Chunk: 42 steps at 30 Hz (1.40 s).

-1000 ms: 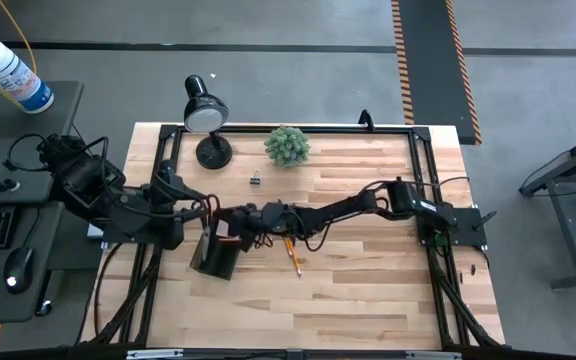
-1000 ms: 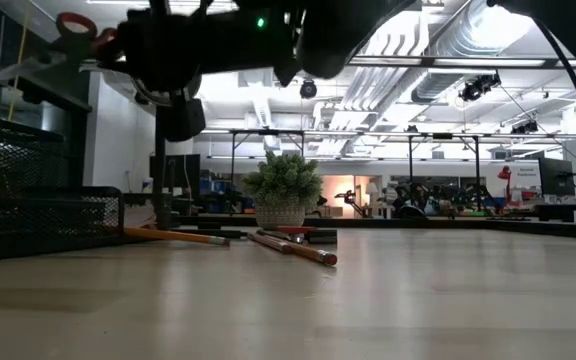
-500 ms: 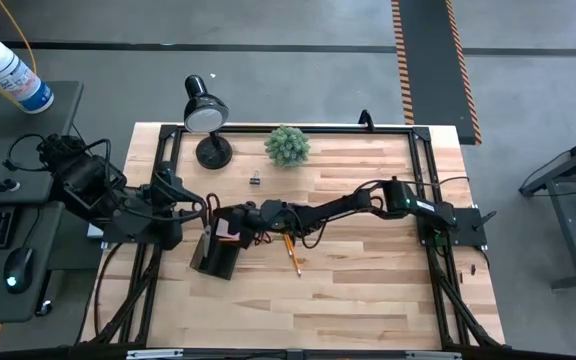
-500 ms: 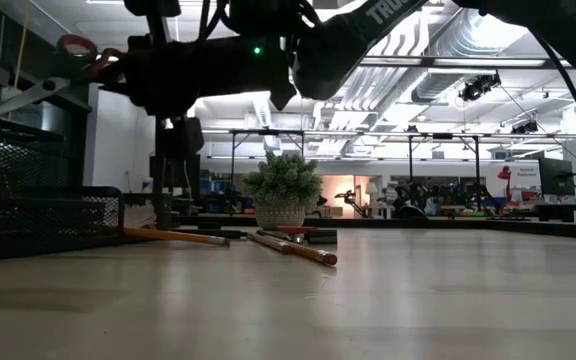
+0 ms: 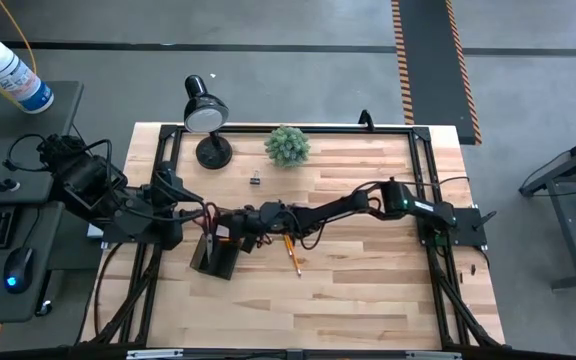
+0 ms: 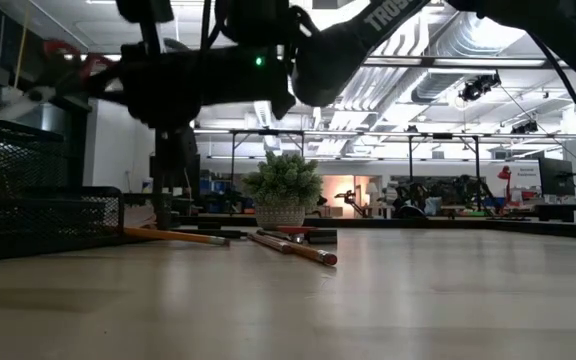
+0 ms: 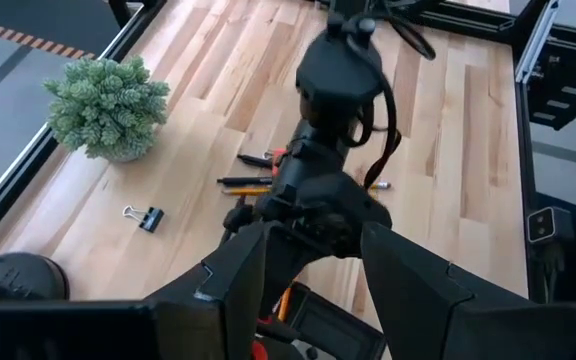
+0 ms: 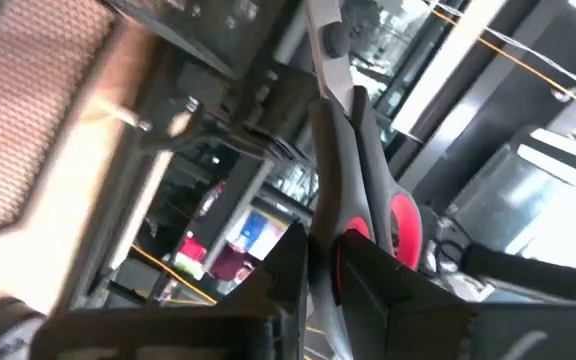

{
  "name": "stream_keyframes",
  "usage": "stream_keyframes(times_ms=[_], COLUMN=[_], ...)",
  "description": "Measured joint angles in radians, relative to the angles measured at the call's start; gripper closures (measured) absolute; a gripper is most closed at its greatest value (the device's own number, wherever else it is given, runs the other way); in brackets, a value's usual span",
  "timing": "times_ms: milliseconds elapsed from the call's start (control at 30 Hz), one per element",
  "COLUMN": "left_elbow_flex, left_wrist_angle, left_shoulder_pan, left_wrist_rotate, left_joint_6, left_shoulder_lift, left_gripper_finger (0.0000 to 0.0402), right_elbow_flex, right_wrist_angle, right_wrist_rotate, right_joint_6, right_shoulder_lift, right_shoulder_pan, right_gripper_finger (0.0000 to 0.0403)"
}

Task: Pick and place office supplies into organizer
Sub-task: Put the black scissors into the desk organizer

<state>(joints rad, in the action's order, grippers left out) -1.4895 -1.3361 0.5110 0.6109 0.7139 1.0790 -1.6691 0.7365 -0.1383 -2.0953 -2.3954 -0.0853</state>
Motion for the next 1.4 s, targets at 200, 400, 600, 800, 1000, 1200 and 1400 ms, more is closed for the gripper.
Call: stream_keyframes(times_ms=[200,400,600,800,1000,1200,1400], left_elbow_flex=[0.000,0.000,0.000,0.000,0.000,0.000,0.000], left_wrist_angle=[0.000,-0.002,-0.018,-0.027,-0.027,-0.027,-0.027], left_shoulder_pan=[0.000,0.000,0.000,0.000,0.000,0.000,0.000], left_wrist_rotate=[0.003,0.003,0.003,0.003,0.007,0.010,0.013], left_joint_6=[-0.002,-0.003,-0.003,-0.009,-0.011,-0.011,-0.010], left_shoulder_lift=[0.000,0.000,0.000,0.000,0.000,0.000,0.000], left_gripper_finger=[0.0247,0.0247,0.0247,0.0247,0.0247,0.0247,0.0247], right_elbow_flex=[-0.031,-0.141,-0.194,-0.196,-0.196,-0.196,-0.196], right_wrist_angle=[0.017,-0.004,-0.043,-0.085,-0.121,-0.157,-0.175], right_wrist_rotate=[0.029,0.054,0.051,0.024,0.015,-0.046,-0.066], right_joint_6=[-0.013,-0.010,-0.011,-0.010,-0.003,0.022,0.045], right_shoulder_lift=[-0.028,-0.078,-0.127,-0.132,-0.134,-0.134,-0.134], right_shoulder_pan=[0.000,0.000,0.000,-0.001,-0.014,-0.023,-0.031], right_gripper_finger=[0.0371,0.0371,0.0371,0.0371,0.0371,0.0333,0.0284])
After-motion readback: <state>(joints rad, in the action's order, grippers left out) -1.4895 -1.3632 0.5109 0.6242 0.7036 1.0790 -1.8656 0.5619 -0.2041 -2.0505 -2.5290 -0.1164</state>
